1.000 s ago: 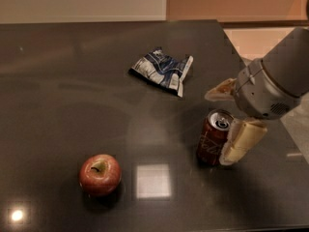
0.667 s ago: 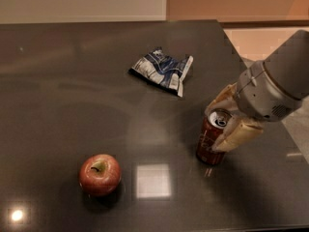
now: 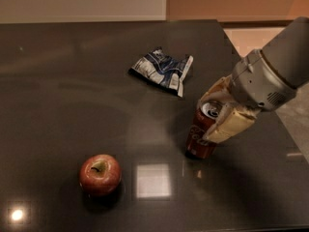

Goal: Move coke can near apple

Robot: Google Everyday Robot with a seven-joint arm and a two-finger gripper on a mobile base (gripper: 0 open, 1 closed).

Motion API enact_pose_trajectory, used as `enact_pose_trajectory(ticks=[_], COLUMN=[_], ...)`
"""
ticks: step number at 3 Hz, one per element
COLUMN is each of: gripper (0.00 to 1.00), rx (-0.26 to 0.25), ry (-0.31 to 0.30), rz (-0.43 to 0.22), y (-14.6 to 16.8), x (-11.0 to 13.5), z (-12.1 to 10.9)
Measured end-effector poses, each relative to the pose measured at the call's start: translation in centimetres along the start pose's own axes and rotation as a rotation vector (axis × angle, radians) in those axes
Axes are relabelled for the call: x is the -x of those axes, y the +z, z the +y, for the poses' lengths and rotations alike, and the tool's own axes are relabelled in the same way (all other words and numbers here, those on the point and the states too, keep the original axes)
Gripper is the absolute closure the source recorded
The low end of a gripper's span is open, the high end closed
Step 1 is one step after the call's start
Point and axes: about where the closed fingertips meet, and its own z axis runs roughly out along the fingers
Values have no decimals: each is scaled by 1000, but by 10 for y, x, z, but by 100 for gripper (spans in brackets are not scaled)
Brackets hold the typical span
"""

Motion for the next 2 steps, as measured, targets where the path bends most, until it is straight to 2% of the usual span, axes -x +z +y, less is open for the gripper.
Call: enact_pose_trajectory(ticks=[1,2], gripper=[100,100], rx=[39,77], ry=[-4,-46], rz=[-35,-29], y=[9,25], x=[30,64], z=[-8,-10])
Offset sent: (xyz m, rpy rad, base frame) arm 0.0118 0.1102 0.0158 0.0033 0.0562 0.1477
